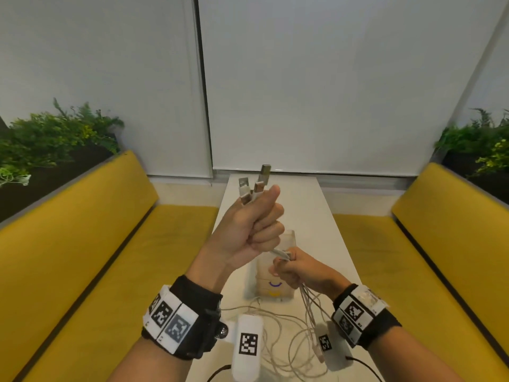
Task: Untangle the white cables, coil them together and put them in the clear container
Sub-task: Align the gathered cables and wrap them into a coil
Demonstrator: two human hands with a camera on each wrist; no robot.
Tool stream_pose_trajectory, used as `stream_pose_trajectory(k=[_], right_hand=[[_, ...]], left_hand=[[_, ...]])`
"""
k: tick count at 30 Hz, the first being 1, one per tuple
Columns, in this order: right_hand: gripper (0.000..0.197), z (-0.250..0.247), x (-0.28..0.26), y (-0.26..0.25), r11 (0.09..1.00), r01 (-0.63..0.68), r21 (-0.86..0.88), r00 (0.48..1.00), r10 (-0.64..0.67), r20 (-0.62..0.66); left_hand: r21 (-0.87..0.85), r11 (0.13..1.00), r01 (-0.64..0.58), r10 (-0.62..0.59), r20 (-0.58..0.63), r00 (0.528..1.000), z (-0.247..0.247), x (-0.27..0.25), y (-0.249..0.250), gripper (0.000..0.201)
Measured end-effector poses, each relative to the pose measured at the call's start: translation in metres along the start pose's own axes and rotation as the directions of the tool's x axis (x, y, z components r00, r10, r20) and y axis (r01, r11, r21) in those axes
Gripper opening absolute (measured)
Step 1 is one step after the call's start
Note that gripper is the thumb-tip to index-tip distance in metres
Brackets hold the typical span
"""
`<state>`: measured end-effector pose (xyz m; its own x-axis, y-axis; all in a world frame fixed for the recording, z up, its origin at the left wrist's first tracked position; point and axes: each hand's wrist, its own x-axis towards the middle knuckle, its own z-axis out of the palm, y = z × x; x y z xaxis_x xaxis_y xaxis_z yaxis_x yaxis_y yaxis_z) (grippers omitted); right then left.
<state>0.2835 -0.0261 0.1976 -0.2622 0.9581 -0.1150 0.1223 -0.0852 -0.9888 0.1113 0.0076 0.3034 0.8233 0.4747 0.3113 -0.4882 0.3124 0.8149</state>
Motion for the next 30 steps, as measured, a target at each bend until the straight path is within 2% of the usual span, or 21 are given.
stream_pose_trajectory(k=[2,5,8,9,11,14,16,18,20,23,25,27,29,30], right_hand=[[0.042,-0.003,0.000,0.001,1.000,-0.015,-0.017,0.999,0.015,-0.044],[0.039,-0.010,-0.003,0.002,0.994,-0.028,-0.108,0.998,0.021,-0.065],[0.015,-0.019,0.003,0.000,0.965,-0.045,-0.259,0.997,0.027,-0.073],[0.014,-0.020,0.006,-0.002,0.950,-0.056,-0.308,0.997,0.039,-0.061],[0.012,-0.025,0.016,-0.001,0.925,-0.069,-0.374,0.997,0.077,0.007],[0.031,-0.033,0.013,-0.019,0.862,-0.042,-0.506,0.994,0.089,0.069],[0.022,-0.037,0.008,-0.034,0.816,-0.033,-0.577,0.994,0.088,0.067],[0.020,-0.037,0.008,-0.040,0.778,-0.055,-0.626,0.988,0.131,0.076],[0.018,-0.034,0.008,-0.041,0.763,-0.050,-0.644,0.987,0.137,0.085],[0.015,-0.031,0.007,-0.042,0.813,-0.062,-0.579,0.992,0.115,0.055],[0.017,-0.030,0.006,-0.045,0.882,-0.063,-0.466,0.994,0.100,0.054],[0.033,-0.034,0.004,-0.049,0.957,-0.092,-0.275,0.988,0.123,0.097],[0.043,-0.041,0.001,-0.052,0.980,-0.194,-0.036,0.973,0.197,0.120],[0.041,-0.044,0.001,-0.053,0.974,-0.223,0.035,0.969,0.217,0.118]], left_hand=[[-0.025,0.999,0.043,-0.043,0.015,0.999,0.005,-0.001,-0.005,0.058],[-0.067,0.988,0.138,-0.130,0.112,0.985,0.003,-0.005,-0.013,0.062],[-0.007,0.973,0.232,-0.224,0.235,0.946,-0.001,-0.012,-0.028,0.061],[0.018,0.960,0.279,-0.274,0.256,0.927,-0.002,-0.015,-0.035,0.062],[0.129,0.919,0.373,-0.393,0.205,0.896,-0.003,-0.020,-0.047,0.064],[0.399,0.795,0.458,-0.472,-0.067,0.879,-0.011,-0.028,-0.062,0.041],[0.605,0.641,0.472,-0.418,-0.241,0.876,-0.016,-0.031,-0.074,0.040],[0.734,0.484,0.476,-0.328,-0.352,0.877,-0.015,-0.031,-0.083,0.020],[0.731,0.464,0.501,-0.243,-0.439,0.865,-0.012,-0.028,-0.089,0.021],[0.776,0.385,0.499,-0.098,-0.503,0.858,-0.019,-0.024,-0.098,0.033],[0.782,0.429,0.452,-0.062,-0.473,0.879,-0.023,-0.022,-0.102,0.036],[0.738,0.541,0.403,-0.038,-0.457,0.888,-0.023,-0.021,-0.104,0.033],[0.718,0.584,0.380,0.015,-0.477,0.879,-0.023,-0.021,-0.104,0.039],[0.712,0.597,0.370,0.046,-0.491,0.870,-0.026,-0.021,-0.106,0.041]])
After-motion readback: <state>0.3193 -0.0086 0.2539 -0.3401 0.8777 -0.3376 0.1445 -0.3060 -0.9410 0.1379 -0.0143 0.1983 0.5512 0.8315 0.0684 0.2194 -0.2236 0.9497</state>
